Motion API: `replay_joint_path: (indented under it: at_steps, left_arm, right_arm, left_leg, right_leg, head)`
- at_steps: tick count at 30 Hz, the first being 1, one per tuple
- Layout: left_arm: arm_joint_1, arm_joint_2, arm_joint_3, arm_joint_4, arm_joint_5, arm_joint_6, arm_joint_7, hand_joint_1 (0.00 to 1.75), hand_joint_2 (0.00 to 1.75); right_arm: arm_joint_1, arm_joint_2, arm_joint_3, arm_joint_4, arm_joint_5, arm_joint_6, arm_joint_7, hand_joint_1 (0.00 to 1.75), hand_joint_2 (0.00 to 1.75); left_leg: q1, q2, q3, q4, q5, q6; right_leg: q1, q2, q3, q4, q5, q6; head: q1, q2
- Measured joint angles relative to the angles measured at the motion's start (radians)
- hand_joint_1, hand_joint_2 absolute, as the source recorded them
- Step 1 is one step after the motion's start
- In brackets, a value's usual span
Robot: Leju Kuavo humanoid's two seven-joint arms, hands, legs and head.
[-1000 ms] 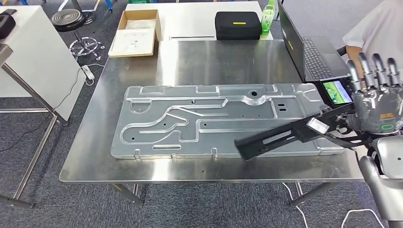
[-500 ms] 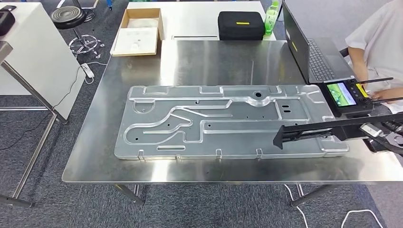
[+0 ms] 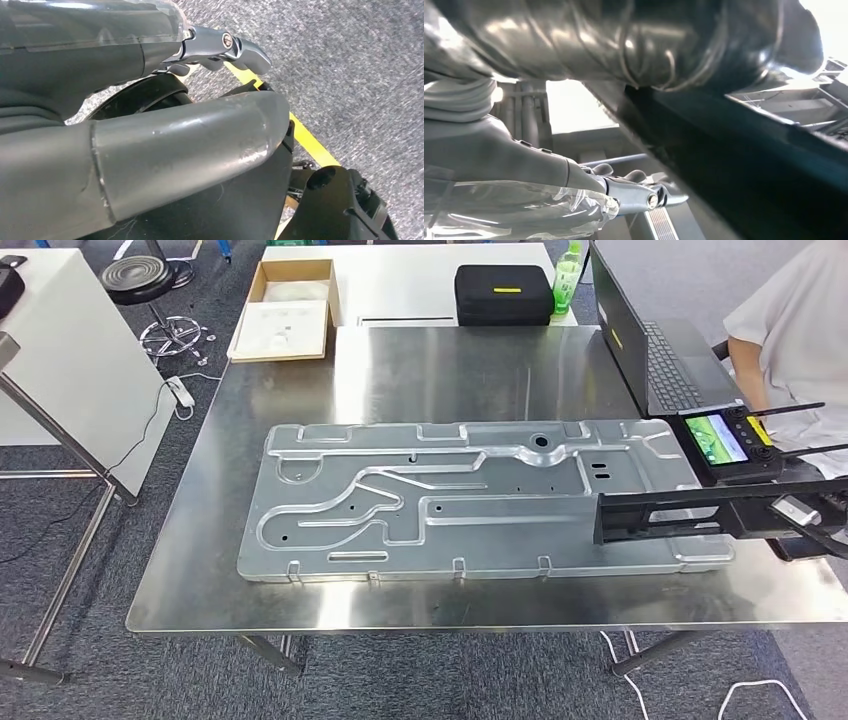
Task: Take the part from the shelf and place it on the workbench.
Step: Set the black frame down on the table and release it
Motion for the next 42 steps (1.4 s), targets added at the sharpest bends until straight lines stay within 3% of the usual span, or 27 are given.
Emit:
replay_joint_path:
  at_steps: [3, 4, 7, 8, 9, 10, 12, 14, 17, 19, 22, 23, 24, 25, 28, 30, 33, 35, 38, 39, 40, 42]
  left_arm:
    - [0.0, 0.0, 0.0, 0.0, -0.001, -0.008, -0.008, 0.0, 0.0]
    - [0.001, 0.001, 0.0, 0.0, -0.001, -0.01, -0.01, 0.0, 0.0]
    - [0.002, 0.001, 0.0, 0.0, -0.001, -0.014, -0.012, 0.0, 0.0]
    - [0.002, 0.001, 0.0, 0.0, -0.001, -0.014, -0.012, 0.0, 0.0]
    - [0.002, 0.001, 0.0, 0.0, -0.001, -0.015, -0.013, 0.0, 0.0]
    - [0.002, 0.001, 0.0, 0.0, -0.001, -0.015, -0.013, 0.0, 0.0]
    - [0.002, 0.001, 0.0, 0.0, -0.001, -0.015, -0.013, 0.0, 0.0]
    - [0.002, 0.001, 0.0, 0.0, -0.001, -0.015, -0.013, 0.0, 0.0]
    - [0.001, 0.002, 0.0, 0.0, -0.001, -0.015, -0.012, 0.0, 0.0]
    - [0.0, 0.003, 0.0, 0.0, 0.0, -0.014, -0.011, 0.0, 0.0]
    - [-0.004, 0.005, 0.0, 0.0, 0.001, -0.013, -0.016, 0.0, 0.0]
    - [-0.006, 0.006, 0.0, 0.0, 0.002, -0.012, -0.017, 0.0, 0.0]
    - [-0.008, 0.007, 0.0, 0.0, 0.002, -0.013, -0.018, 0.0, 0.0]
    - [-0.008, 0.007, 0.0, 0.0, 0.001, -0.013, -0.018, 0.0, 0.0]
    - [-0.004, 0.008, 0.0, 0.0, -0.001, -0.016, -0.016, 0.0, 0.0]
    - [0.0, 0.008, 0.0, 0.0, -0.001, -0.017, -0.014, 0.0, 0.0]
    - [0.0, 0.007, 0.0, 0.0, -0.001, -0.017, -0.012, 0.0, 0.0]
    - [0.001, 0.007, 0.0, 0.0, -0.001, -0.017, -0.011, 0.0, 0.0]
    - [0.001, 0.007, 0.0, 0.0, -0.001, -0.017, -0.01, 0.0, 0.0]
    - [0.002, 0.007, 0.0, 0.0, -0.001, -0.018, -0.01, 0.0, 0.0]
    - [0.002, 0.007, 0.0, 0.0, -0.001, -0.018, -0.011, 0.0, 0.0]
    - [0.002, 0.006, 0.0, 0.0, -0.001, -0.018, -0.014, 0.0, 0.0]
  right_arm:
    - [-0.001, -0.002, 0.004, -0.001, 0.0, -0.004, -0.005, 0.0, 0.0]
    - [-0.002, -0.003, 0.005, -0.002, 0.0, -0.008, -0.005, 0.0, 0.0]
    - [-0.001, -0.002, 0.007, -0.002, 0.0, -0.015, -0.005, 0.0, 0.0]
    - [0.001, -0.001, 0.008, -0.002, 0.0, -0.015, -0.005, 0.0, 0.0]
    - [0.002, 0.0, 0.009, -0.002, 0.0, -0.015, -0.005, 0.0, 0.0]
    - [0.002, 0.0, 0.01, -0.002, 0.0, -0.015, -0.005, 0.0, 0.0]
    - [0.001, 0.001, 0.01, -0.003, 0.0, -0.016, -0.005, 0.0, 0.0]
    - [0.0, 0.001, 0.011, -0.006, 0.001, -0.019, -0.007, 0.0, 0.0]
    - [-0.001, 0.002, 0.015, -0.01, -0.004, -0.027, -0.017, 0.0, 0.0]
    - [-0.007, 0.004, 0.02, -0.011, -0.034, -0.027, -0.041, 0.0, 0.0]
    - [-0.022, 0.017, 0.044, -0.013, -0.124, -0.002, -0.089, 0.0, 0.0]
    - [-0.027, 0.023, 0.055, -0.013, -0.144, 0.005, -0.098, 0.0, 0.0]
    - [-0.032, 0.03, 0.067, -0.013, -0.154, 0.008, -0.103, 0.0, 0.0]
    - [-0.036, 0.037, 0.079, -0.013, -0.158, 0.01, -0.106, 0.0, 0.0]
    - [-0.043, 0.054, 0.106, -0.017, -0.158, 0.009, -0.105, 0.0, 0.0]
    - [-0.042, 0.062, 0.115, -0.021, -0.158, 0.004, -0.101, 0.0, 0.0]
    - [-0.033, 0.07, 0.124, -0.028, -0.157, -0.002, -0.096, 0.0, 0.0]
    - [-0.026, 0.073, 0.126, -0.031, -0.157, -0.006, -0.093, 0.0, 0.0]
    - [-0.019, 0.079, 0.126, -0.032, -0.157, -0.012, -0.089, 0.0, 0.0]
    - [-0.016, 0.081, 0.126, -0.032, -0.157, -0.013, -0.089, 0.0, 0.0]
    - [-0.014, 0.083, 0.127, -0.032, -0.157, -0.015, -0.089, 0.0, 0.0]
    - [-0.013, 0.084, 0.126, -0.036, -0.157, -0.019, -0.089, 0.0, 0.0]
  left_leg:
    - [0.002, -0.001, 0.009, -0.02, 0.012, 0.018]
    - [0.004, -0.001, 0.012, -0.027, 0.017, 0.024]
    - [0.002, 0.0, 0.013, -0.03, 0.019, 0.031]
    - [0.0, 0.0, 0.013, -0.029, 0.018, 0.031]
    - [-0.001, -0.001, 0.013, -0.027, 0.016, 0.032]
    - [-0.001, -0.001, 0.014, -0.024, 0.014, 0.031]
    - [-0.003, -0.002, 0.014, -0.014, 0.005, 0.027]
    - [-0.006, -0.003, 0.009, -0.005, -0.002, 0.019]
    - [-0.01, -0.004, 0.006, -0.001, -0.007, 0.009]
    - [-0.009, -0.003, -0.008, 0.037, -0.035, -0.003]
    - [-0.002, -0.003, -0.093, 0.219, -0.121, -0.018]
    - [-0.001, -0.003, -0.117, 0.269, -0.134, -0.02]
    - [0.0, -0.003, -0.126, 0.285, -0.128, -0.021]
    - [0.001, -0.003, -0.116, 0.261, -0.102, -0.021]
    - [0.001, -0.003, -0.029, 0.064, -0.005, -0.008]
    - [-0.003, -0.004, -0.004, 0.004, 0.005, -0.001]
    - [-0.001, -0.004, 0.003, -0.016, 0.014, 0.012]
    - [0.003, -0.003, 0.01, -0.031, 0.024, 0.023]
    - [0.003, -0.001, 0.01, -0.032, 0.024, 0.028]
    - [0.002, 0.0, 0.011, -0.032, 0.023, 0.028]
    - [0.002, -0.001, 0.012, -0.03, 0.022, 0.028]
    - [0.002, -0.001, 0.016, -0.025, 0.015, 0.024]
  right_leg:
    - [-0.005, -0.001, -0.003, 0.01, -0.012, 0.016]
    - [-0.005, -0.002, -0.017, 0.043, -0.033, 0.019]
    - [-0.004, -0.002, -0.103, 0.222, -0.118, 0.023]
    - [-0.003, -0.002, -0.122, 0.257, -0.123, 0.024]
    - [-0.003, -0.002, -0.124, 0.258, -0.11, 0.025]
    - [-0.003, -0.002, -0.107, 0.221, -0.08, 0.024]
    - [-0.002, -0.003, -0.045, 0.093, -0.019, 0.02]
    - [0.003, -0.002, -0.01, 0.016, 0.0, 0.01]
    - [0.004, -0.001, -0.01, 0.01, -0.003, -0.004]
    - [-0.002, -0.002, -0.007, 0.006, -0.002, -0.014]
    - [-0.004, -0.004, -0.005, 0.005, -0.004, -0.025]
    - [-0.004, -0.004, -0.004, 0.005, -0.004, -0.025]
    - [-0.004, -0.004, -0.003, 0.006, -0.005, -0.026]
    - [-0.004, -0.003, -0.001, 0.006, -0.005, -0.026]
    - [-0.001, -0.001, 0.005, 0.006, -0.008, -0.021]
    - [0.002, -0.001, 0.003, 0.005, -0.007, -0.012]
    - [-0.001, -0.003, 0.002, 0.003, -0.007, 0.006]
    - [-0.001, -0.003, -0.021, 0.057, -0.044, 0.014]
    - [-0.001, -0.003, -0.108, 0.236, -0.125, 0.022]
    - [-0.002, -0.003, -0.123, 0.264, -0.126, 0.024]
    - [-0.002, -0.003, -0.119, 0.253, -0.106, 0.025]
    - [-0.003, -0.004, -0.062, 0.132, -0.037, 0.023]
  head:
    - [0.001, 0.0]
    - [0.001, 0.0]
    - [0.002, 0.0]
    - [0.001, 0.0]
    - [0.001, 0.0]
    - [0.002, 0.0]
    - [0.002, 0.0]
    - [0.001, 0.0]
    - [0.001, 0.0]
    - [0.001, 0.0]
    - [0.0, 0.0]
    - [0.0, 0.0]
    - [0.0, 0.0]
    - [0.0, 0.0]
    - [0.001, 0.0]
    - [0.001, 0.0]
    - [0.001, 0.0]
    - [0.001, 0.0]
    - [0.001, 0.0]
    - [0.001, 0.0]
    - [0.001, 0.0]
    - [0.002, 0.0]
